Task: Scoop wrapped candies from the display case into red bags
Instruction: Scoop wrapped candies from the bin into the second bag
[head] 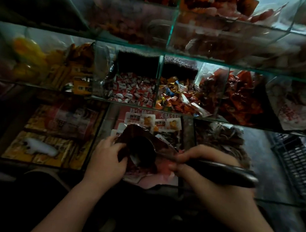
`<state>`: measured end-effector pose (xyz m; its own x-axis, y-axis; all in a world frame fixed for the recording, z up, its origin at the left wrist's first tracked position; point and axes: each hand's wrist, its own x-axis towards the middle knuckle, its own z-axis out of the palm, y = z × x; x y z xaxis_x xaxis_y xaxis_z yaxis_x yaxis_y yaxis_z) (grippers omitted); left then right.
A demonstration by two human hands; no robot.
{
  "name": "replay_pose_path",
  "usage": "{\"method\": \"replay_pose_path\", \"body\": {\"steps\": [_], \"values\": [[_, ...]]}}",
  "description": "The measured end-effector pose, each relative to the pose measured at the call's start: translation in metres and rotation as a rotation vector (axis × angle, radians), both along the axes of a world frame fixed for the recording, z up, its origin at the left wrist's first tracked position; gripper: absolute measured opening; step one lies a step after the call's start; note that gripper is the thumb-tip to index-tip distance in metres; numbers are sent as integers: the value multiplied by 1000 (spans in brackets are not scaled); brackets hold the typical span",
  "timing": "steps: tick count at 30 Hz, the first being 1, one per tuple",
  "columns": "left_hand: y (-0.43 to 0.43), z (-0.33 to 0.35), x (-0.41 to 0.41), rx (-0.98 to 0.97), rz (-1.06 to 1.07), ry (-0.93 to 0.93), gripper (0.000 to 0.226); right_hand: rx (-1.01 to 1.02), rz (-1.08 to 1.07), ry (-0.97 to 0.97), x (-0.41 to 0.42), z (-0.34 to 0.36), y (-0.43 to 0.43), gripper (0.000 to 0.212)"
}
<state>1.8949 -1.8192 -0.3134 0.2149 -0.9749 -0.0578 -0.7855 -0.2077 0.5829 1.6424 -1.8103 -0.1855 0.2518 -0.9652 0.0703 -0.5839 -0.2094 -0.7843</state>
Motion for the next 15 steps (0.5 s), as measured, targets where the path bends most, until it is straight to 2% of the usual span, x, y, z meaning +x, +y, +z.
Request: {"method": "replay_pose_path", "body": {"steps": [4, 7, 8, 10, 12, 13, 15], "values": [[7, 0, 2, 33, -20, 102, 46, -21, 176, 189, 36, -27, -6, 13], [6, 4, 0, -3, -64, 114, 54, -28, 232, 428, 53, -54, -11, 36], [5, 5, -2, -7, -70, 103, 56, -27, 261, 539, 59, -61, -8, 40], [5, 8, -8, 1, -94, 99, 62, 14, 241, 615, 63, -79, -9, 42], [4, 9, -15, 20, -121, 125, 69, 61, 157, 510, 64, -86, -9, 49], [3, 9, -16, 25, -119, 137, 71, 49, 90, 389, 64, -90, -10, 43], [1, 8, -14, 38, -87, 170, 76, 10, -80, 157, 63, -99, -15, 11]]}}
